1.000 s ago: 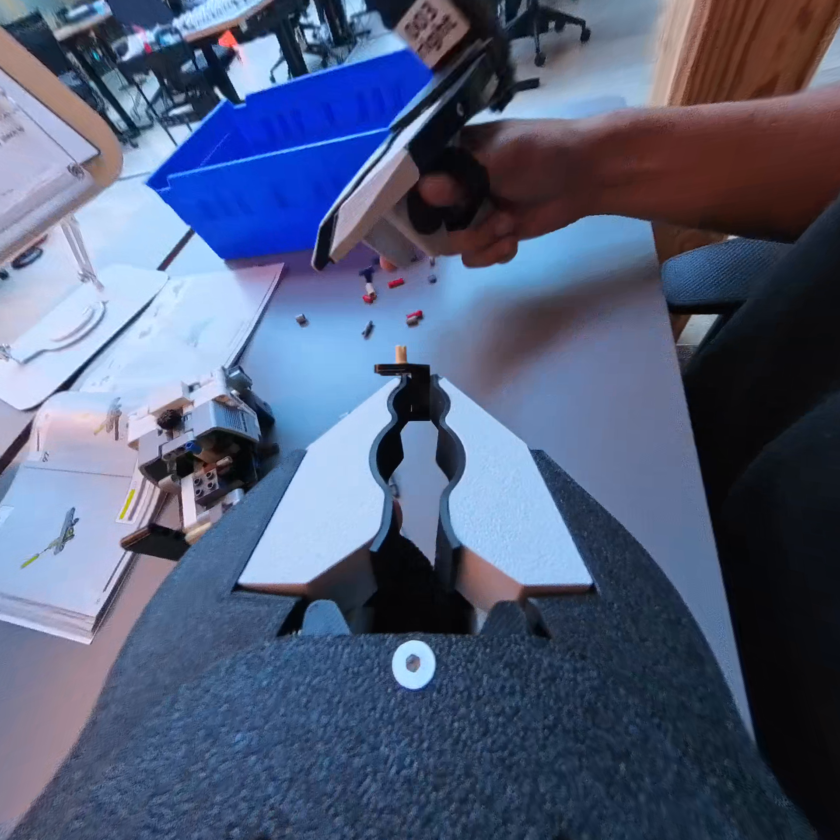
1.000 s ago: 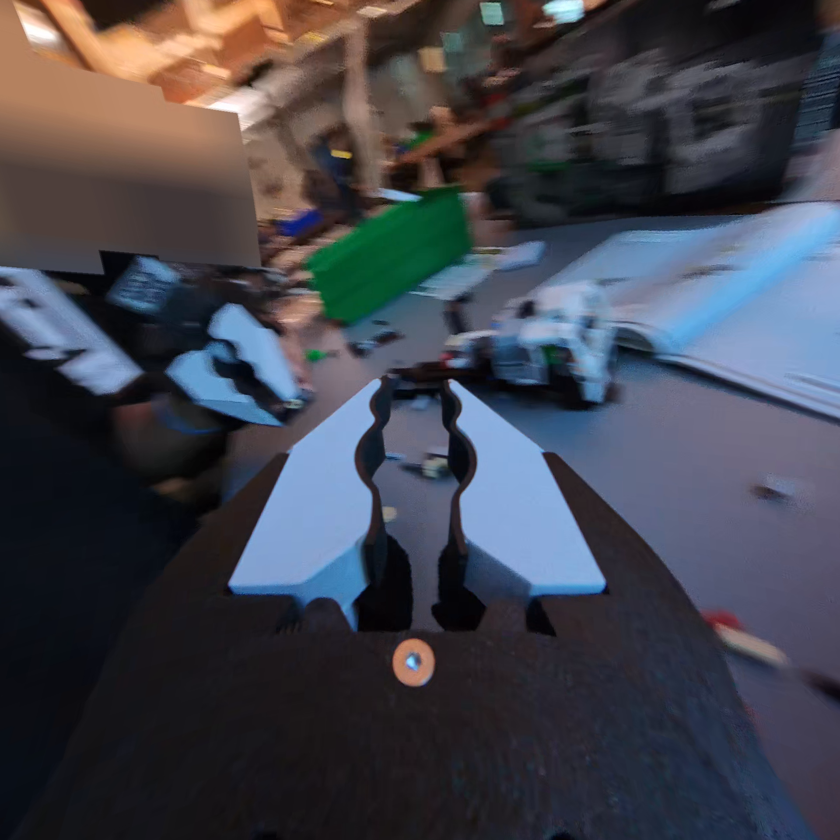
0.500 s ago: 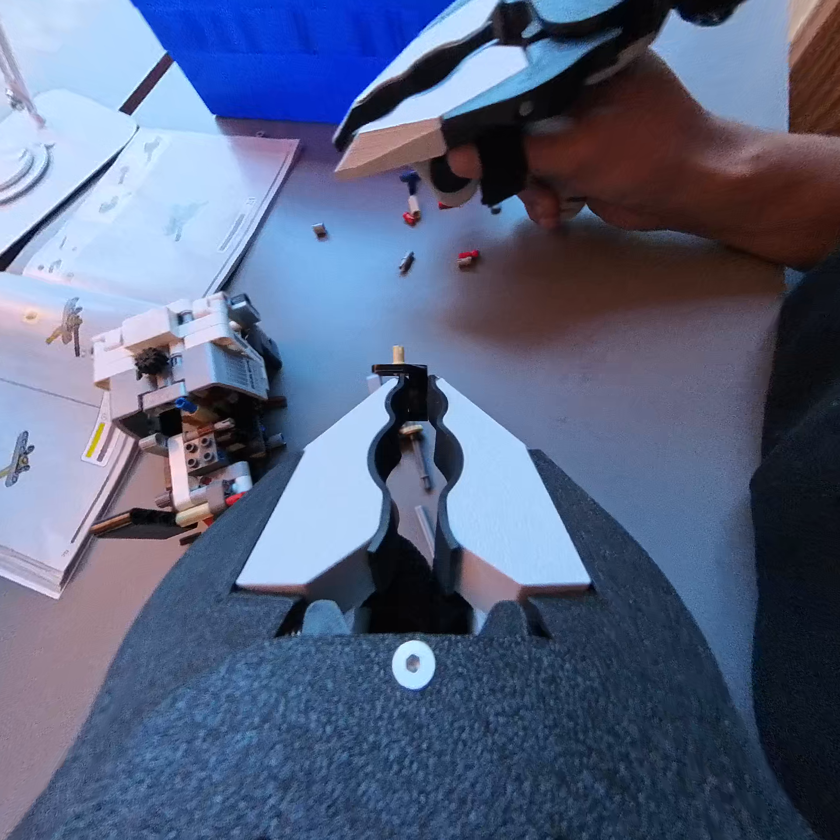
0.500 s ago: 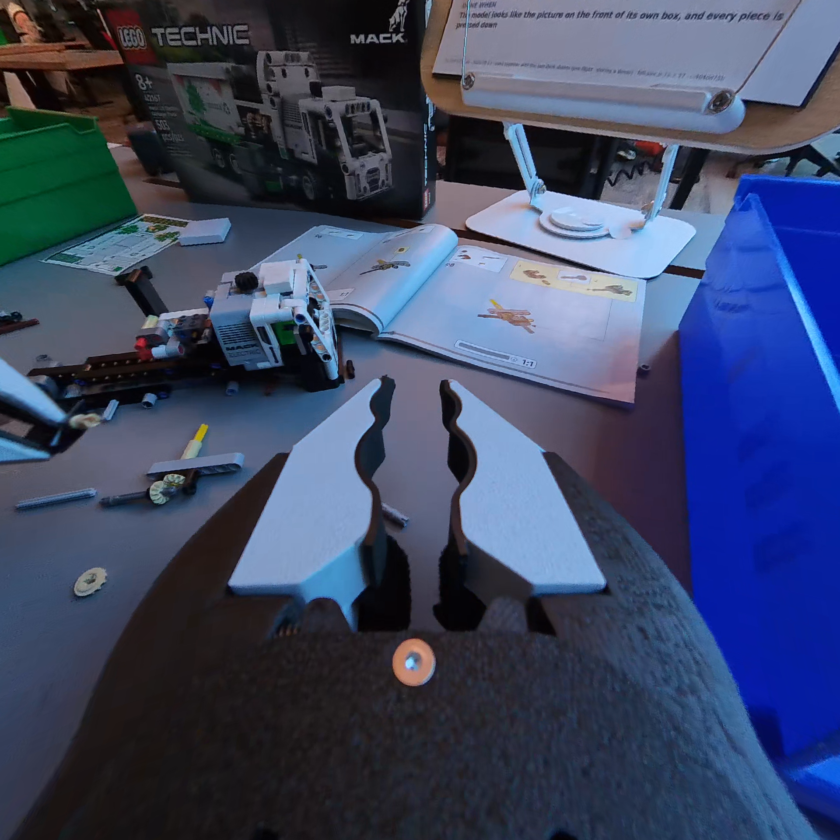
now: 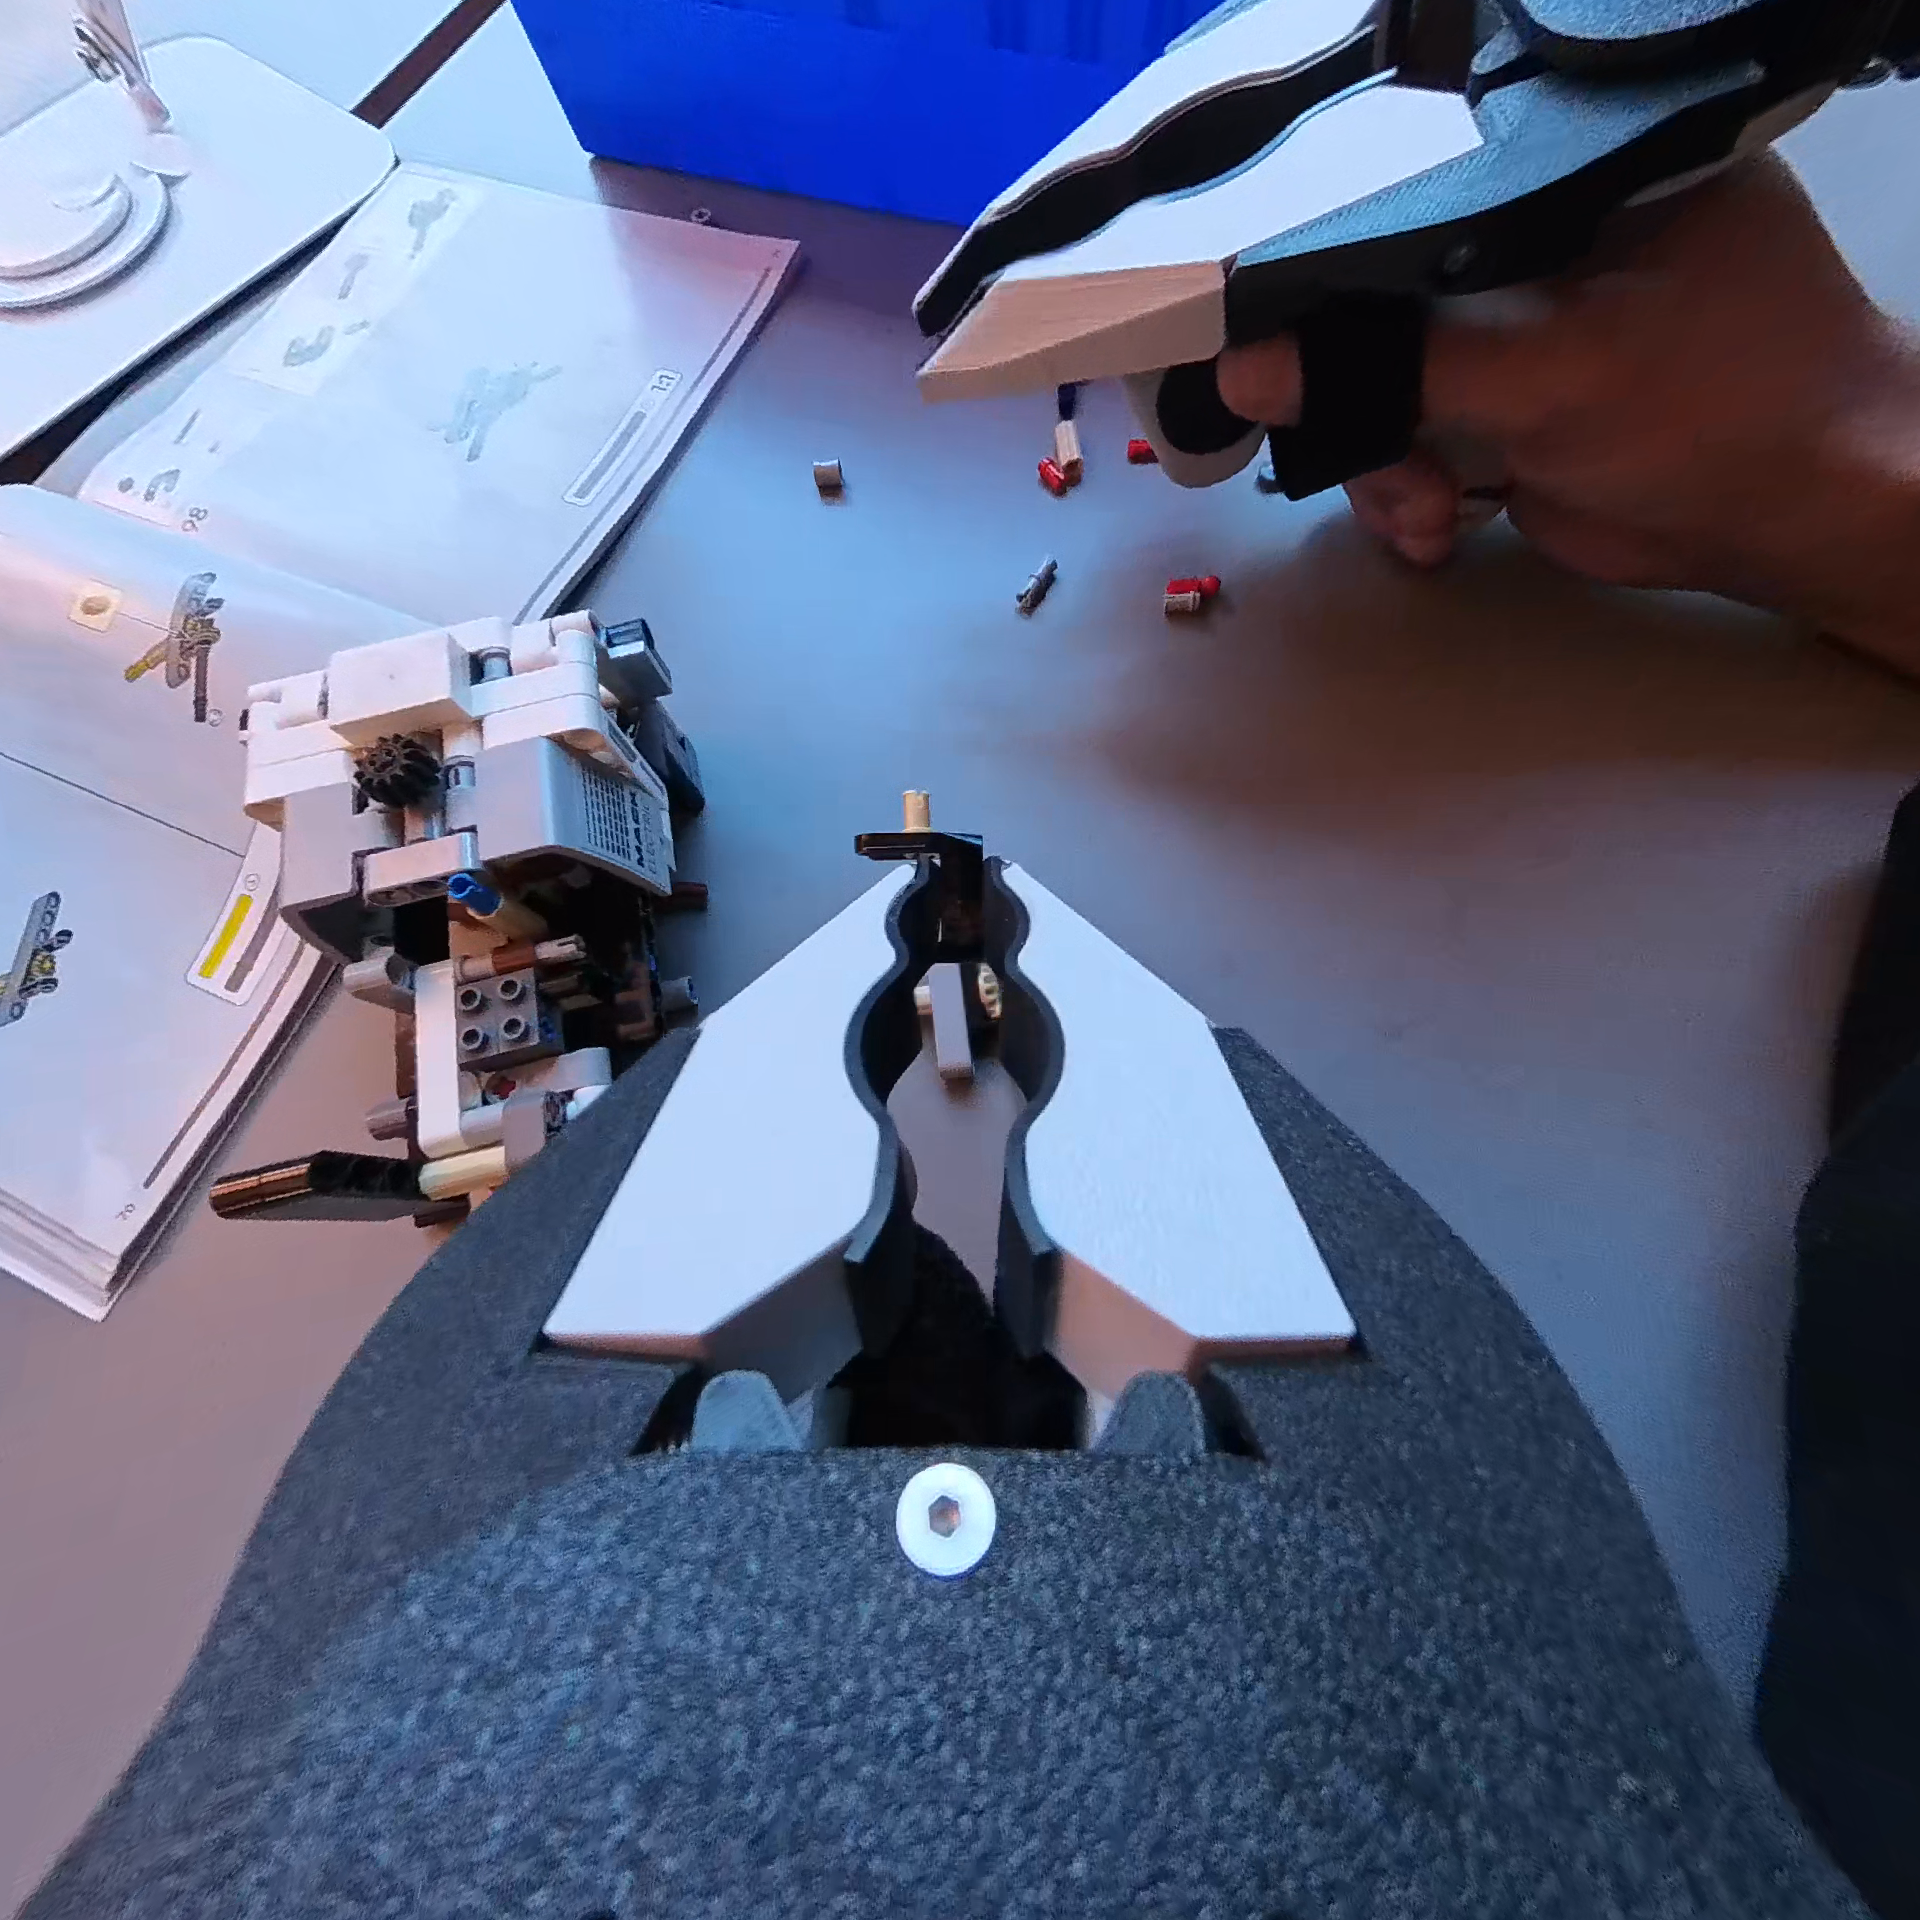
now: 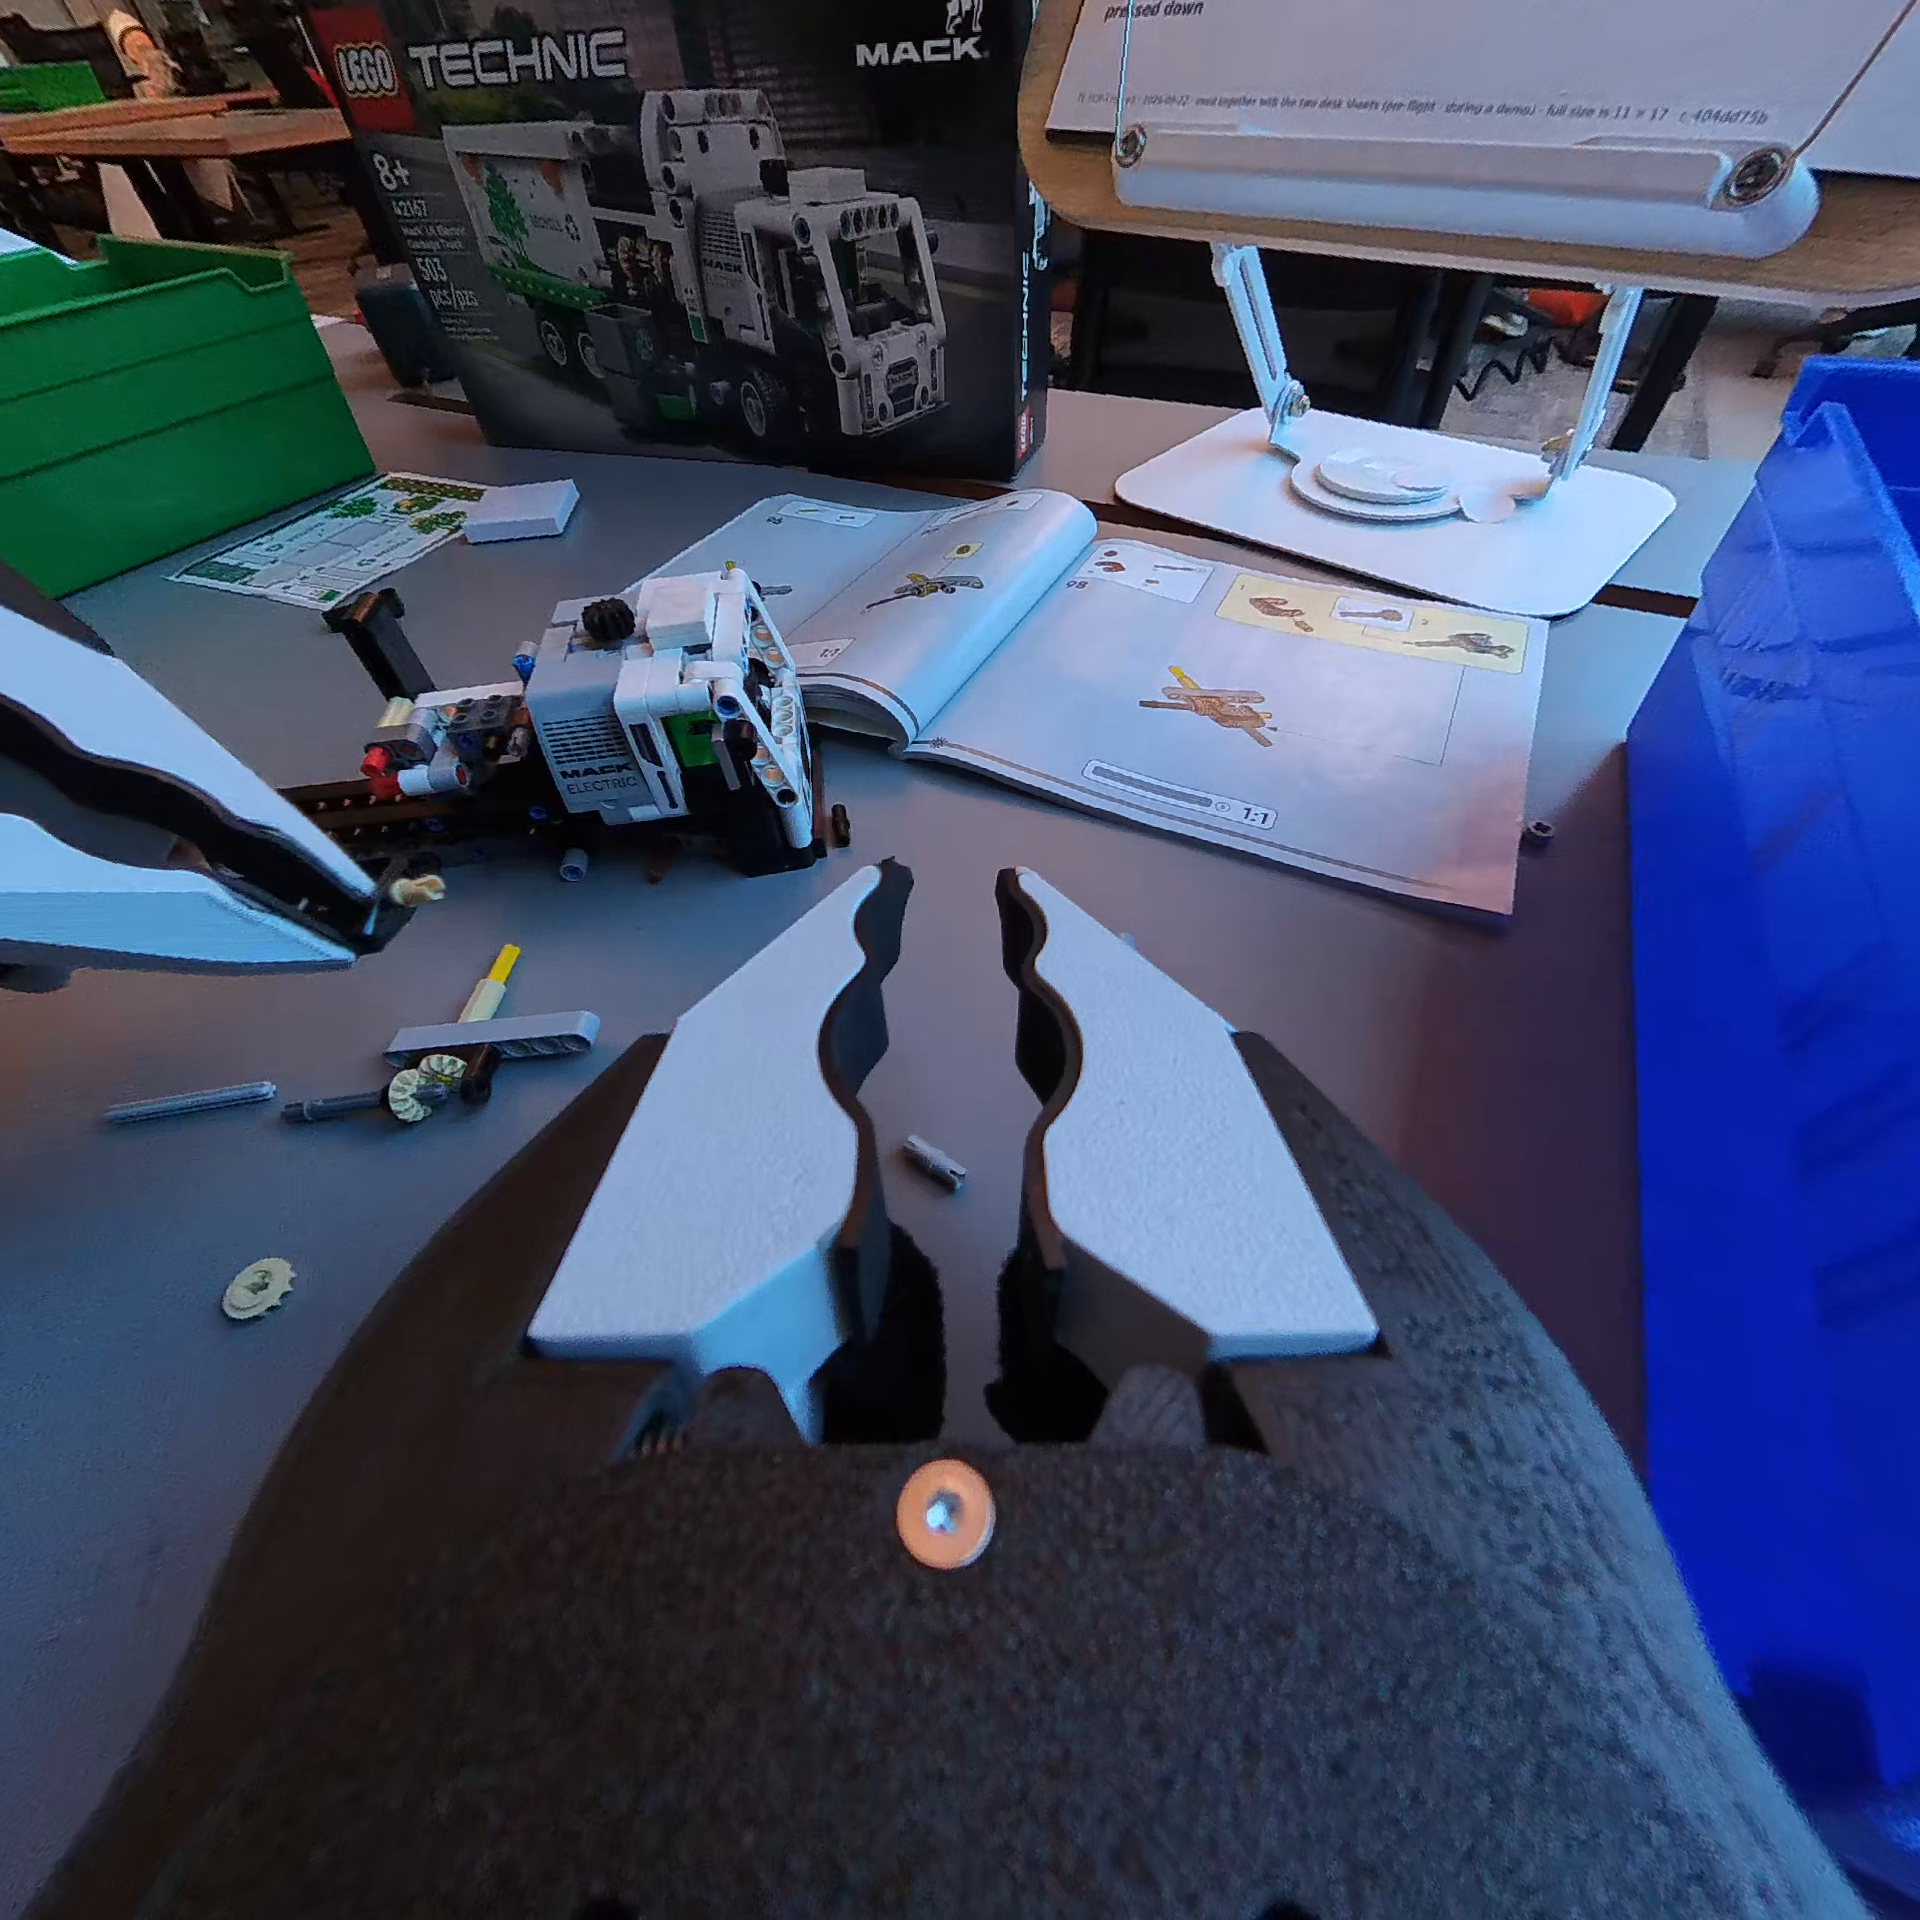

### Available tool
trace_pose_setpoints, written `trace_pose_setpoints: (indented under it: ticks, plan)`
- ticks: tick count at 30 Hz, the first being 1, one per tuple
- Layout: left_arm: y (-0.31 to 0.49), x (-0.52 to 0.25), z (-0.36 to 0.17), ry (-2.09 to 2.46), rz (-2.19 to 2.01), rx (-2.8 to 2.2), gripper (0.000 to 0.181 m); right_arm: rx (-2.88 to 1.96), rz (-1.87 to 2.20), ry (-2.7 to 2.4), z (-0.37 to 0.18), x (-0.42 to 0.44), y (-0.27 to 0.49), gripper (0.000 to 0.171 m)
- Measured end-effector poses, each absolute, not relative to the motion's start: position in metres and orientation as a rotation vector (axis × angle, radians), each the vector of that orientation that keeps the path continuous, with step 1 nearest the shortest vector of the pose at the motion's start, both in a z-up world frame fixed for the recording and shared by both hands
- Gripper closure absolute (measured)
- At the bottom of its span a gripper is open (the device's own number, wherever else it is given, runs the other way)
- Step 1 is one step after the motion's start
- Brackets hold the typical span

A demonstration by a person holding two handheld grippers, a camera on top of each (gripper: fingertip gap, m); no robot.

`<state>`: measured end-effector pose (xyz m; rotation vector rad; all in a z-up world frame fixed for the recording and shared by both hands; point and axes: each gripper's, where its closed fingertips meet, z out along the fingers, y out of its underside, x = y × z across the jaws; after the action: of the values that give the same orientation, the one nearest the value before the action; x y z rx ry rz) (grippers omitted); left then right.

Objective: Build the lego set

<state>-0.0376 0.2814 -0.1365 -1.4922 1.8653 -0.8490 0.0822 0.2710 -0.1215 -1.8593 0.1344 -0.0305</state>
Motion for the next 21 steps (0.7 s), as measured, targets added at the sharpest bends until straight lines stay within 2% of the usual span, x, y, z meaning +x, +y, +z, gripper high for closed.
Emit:
trace_pose_setpoints:
  ticks: [21]
  plan:
    - [0.2835,-0.0376,-0.1345,1.866,-0.845,-1.489,0.175,-1.848,-0.042,0.121,-0.1178,0.0826,0.2688,0.157]
